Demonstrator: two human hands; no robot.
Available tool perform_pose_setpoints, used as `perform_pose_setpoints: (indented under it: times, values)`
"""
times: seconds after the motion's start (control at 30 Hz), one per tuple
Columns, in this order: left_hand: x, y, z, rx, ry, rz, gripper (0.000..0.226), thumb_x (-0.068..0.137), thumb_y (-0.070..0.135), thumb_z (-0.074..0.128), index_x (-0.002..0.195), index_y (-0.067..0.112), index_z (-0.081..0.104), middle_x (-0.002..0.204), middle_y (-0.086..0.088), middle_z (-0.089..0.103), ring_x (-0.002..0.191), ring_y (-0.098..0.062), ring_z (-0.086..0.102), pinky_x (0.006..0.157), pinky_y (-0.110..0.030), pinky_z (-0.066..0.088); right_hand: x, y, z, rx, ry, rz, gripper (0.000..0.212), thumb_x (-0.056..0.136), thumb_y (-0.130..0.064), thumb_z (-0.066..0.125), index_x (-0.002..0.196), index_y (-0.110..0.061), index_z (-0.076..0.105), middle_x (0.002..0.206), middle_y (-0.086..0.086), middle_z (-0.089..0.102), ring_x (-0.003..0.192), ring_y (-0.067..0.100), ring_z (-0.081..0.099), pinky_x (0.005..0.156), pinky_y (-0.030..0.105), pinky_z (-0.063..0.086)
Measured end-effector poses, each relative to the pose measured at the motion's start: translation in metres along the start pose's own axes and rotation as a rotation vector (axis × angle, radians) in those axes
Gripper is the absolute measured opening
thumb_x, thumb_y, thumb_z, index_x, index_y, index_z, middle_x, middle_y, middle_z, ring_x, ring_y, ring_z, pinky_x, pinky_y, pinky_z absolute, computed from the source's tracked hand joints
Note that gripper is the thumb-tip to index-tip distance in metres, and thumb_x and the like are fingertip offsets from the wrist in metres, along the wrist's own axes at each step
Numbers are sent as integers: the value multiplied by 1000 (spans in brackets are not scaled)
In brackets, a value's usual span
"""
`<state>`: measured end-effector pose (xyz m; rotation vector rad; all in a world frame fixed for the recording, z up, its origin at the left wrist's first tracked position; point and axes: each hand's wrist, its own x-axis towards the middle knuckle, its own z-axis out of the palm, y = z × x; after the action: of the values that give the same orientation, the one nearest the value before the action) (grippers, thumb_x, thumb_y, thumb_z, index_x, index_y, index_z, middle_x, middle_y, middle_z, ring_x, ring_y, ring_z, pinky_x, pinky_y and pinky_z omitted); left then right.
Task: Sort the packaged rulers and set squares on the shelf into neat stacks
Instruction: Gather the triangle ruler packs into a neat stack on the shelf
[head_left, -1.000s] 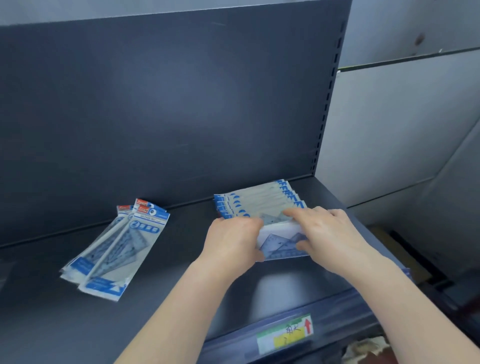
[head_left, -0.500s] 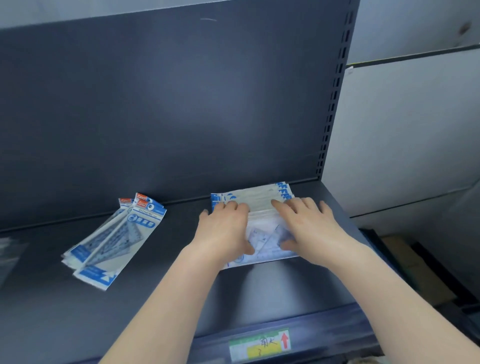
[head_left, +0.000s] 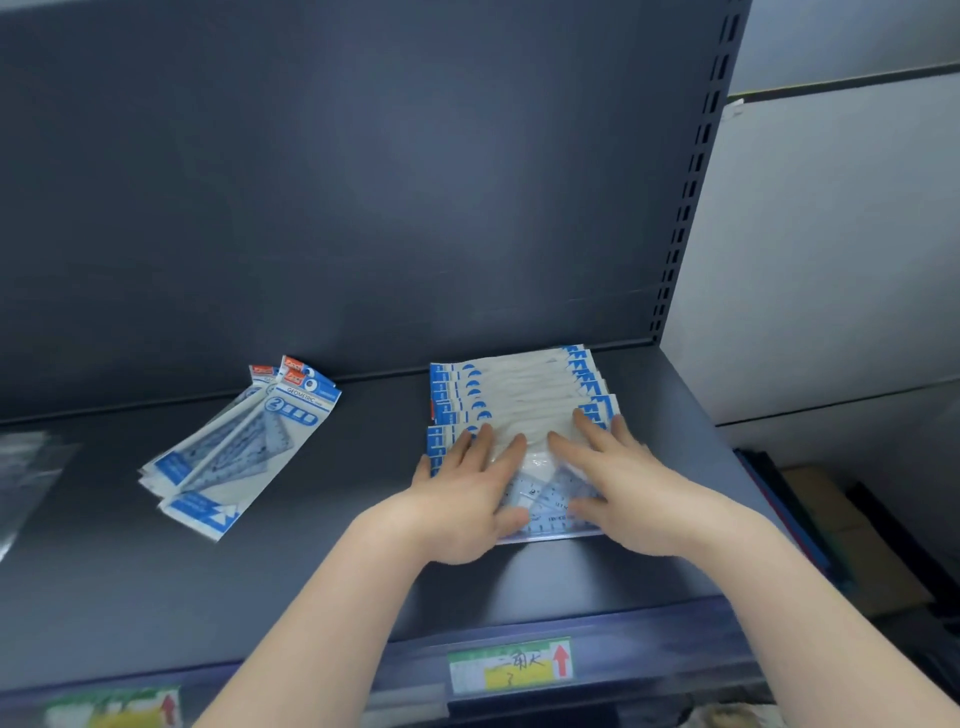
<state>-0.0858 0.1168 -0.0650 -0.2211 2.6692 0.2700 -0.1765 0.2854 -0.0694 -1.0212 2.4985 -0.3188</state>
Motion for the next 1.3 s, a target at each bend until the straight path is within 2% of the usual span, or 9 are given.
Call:
perform_pose_setpoints:
  times: [0.13, 0.27, 0.4, 0.57, 0.73, 0.87, 1.07, 1.2, 1.3]
  values:
    - [2, -4, 1, -70, 175, -43, 83, 97, 51, 44, 153, 34, -14, 161, -3, -24, 148, -24, -22, 119, -55, -1, 6, -2, 1, 281, 176, 146, 74, 97, -30, 47, 153, -21, -1, 161, 4, -6, 148, 29, 1, 118, 42, 18]
    - [8, -11, 6, -553, 406, -198, 98, 92, 45, 58, 155, 17, -11, 162, -6, -18, 149, -23, -17, 122, -45, 2, 11, 2, 11, 287, 324, 196, 75, 93, -37, 51, 151, -13, 10, 156, 11, 19, 143, 27, 21, 109, 40, 31]
    - [14, -8, 15, -620, 426, -126, 95, 88, 38, 64, 155, 13, 1, 163, -4, 2, 150, -20, 3, 122, -45, 13, 12, -1, 14, 404, 351, 221, 74, 91, -35, 52, 151, -16, 13, 155, 10, 22, 142, 25, 23, 109, 43, 33]
    - [14, -10, 13, -623, 384, -155, 95, 93, 35, 60, 155, 14, -8, 162, -3, -16, 150, -18, -11, 120, -35, 8, 13, -1, 16, 365, 385, 273, 61, 88, -34, 54, 141, -14, 31, 138, 11, 38, 127, 31, 39, 97, 45, 43]
    - [6, -18, 9, -579, 370, -103, 88, 92, 33, 59, 156, 19, 1, 162, -1, -14, 151, -23, -2, 118, -39, 19, 10, -16, 10, 277, 427, 285, 51, 90, -27, 53, 135, -11, 36, 136, 11, 38, 126, 34, 38, 94, 44, 41]
    - [-8, -44, -4, -434, 417, -167, 73, 97, 31, 53, 156, 19, 12, 164, -5, -5, 151, -24, 1, 117, -41, 20, 19, -61, 9, 39, 417, 94, 56, 96, -31, 49, 146, -12, 31, 158, 11, 18, 146, 29, 12, 115, 39, 23]
    - [-35, -134, -18, -84, 476, -419, 50, 97, 39, 50, 140, 14, 42, 150, -8, 34, 137, -30, 29, 104, -44, 35, 47, -139, 33, 33, 312, -162, 43, 98, -24, 46, 141, -20, 44, 155, -1, 30, 147, 17, 14, 115, 32, 25]
    - [-46, -205, -20, -105, 432, -621, 76, 86, 57, 57, 146, 16, 33, 151, -9, 33, 141, -31, 25, 111, -47, 29, 67, -182, 54, 15, 223, -260, 46, 98, -21, 45, 143, -20, 41, 154, -3, 33, 147, 14, 16, 116, 31, 23]
    - [-49, -236, -21, -289, 364, -612, 91, 71, 67, 67, 141, 19, 36, 142, -6, 44, 134, -29, 36, 106, -47, 36, 81, -213, 66, 24, 172, -295, 51, 97, -20, 45, 146, -23, 34, 154, -6, 31, 147, 15, 16, 116, 33, 25]
